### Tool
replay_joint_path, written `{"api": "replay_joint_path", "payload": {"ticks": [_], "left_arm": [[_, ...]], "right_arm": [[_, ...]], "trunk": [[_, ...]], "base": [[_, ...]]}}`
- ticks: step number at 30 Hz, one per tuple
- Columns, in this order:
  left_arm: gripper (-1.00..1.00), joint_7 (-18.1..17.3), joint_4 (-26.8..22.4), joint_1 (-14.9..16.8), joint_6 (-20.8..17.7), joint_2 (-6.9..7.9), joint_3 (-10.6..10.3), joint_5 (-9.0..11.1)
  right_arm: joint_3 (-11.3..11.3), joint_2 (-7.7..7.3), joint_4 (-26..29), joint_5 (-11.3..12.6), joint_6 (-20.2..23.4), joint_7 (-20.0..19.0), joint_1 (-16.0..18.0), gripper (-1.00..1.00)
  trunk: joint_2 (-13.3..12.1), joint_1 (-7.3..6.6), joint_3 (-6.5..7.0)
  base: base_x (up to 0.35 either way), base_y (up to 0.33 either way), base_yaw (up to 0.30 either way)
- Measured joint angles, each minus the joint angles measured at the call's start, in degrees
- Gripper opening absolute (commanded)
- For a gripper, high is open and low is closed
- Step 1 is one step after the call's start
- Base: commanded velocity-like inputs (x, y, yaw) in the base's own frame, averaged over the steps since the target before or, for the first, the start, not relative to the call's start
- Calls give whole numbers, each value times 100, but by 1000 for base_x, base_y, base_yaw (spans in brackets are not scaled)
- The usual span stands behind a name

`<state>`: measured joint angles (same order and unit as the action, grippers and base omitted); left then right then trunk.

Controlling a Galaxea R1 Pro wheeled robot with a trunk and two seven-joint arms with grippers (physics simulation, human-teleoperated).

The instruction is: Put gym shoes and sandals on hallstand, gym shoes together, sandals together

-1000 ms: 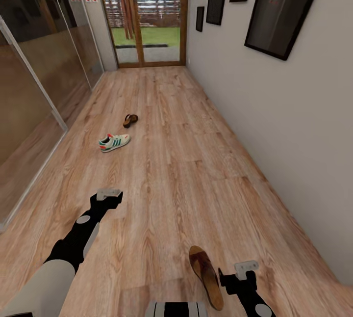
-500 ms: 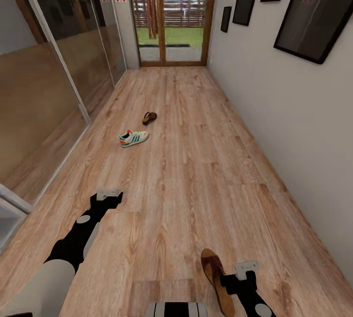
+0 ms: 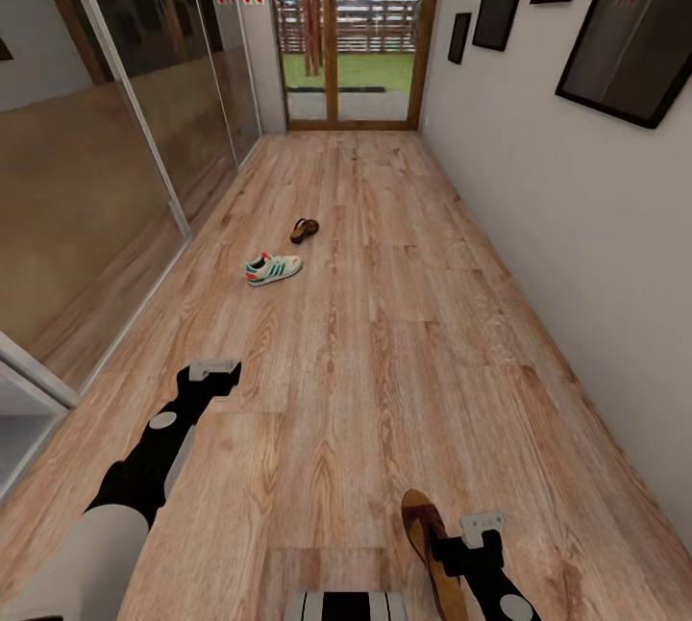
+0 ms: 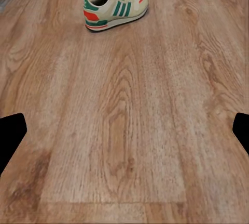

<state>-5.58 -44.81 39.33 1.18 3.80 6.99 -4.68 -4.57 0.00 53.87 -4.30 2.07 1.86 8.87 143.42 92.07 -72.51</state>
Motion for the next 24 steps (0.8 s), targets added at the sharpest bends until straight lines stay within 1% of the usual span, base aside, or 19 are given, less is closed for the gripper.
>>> {"api": "replay_joint_path", "payload": {"ticks": [2,4,6,11,12,14,18,24], "left_arm": [[100,0,-101,-2,-3,-12,-6,-4],[100,-10,-306,-5,-29,-16,-4,-2],[100,-21,-363,-4,-78,-18,-6,-1],[100,-35,-435,1,-374,-28,-40,3],[100,-35,-445,2,-468,-30,-87,4],[100,-32,-453,2,-532,-29,-146,5],[100,-32,-461,3,-622,-26,-265,1],[100,-45,-464,10,-664,-23,-321,0]], "right_arm": [[3,0,2,0,0,2,0,100],[5,0,5,0,0,4,-1,100],[6,0,4,0,2,5,-1,100],[10,0,7,0,6,5,0,100],[12,0,9,0,7,5,0,100],[13,0,10,0,9,5,0,100],[15,0,11,4,10,5,0,100],[15,0,12,7,8,5,0,100]], "trunk": [[0,0,0],[0,0,0],[0,0,-3],[0,0,-29],[0,0,-36],[0,0,-52],[5,11,-173],[13,26,-358]], "base": [[0,0,1],[0,0,0],[0,0,0],[0,0,0],[0,0,0],[0,0,0],[0,0,0],[0,0,0]]}}
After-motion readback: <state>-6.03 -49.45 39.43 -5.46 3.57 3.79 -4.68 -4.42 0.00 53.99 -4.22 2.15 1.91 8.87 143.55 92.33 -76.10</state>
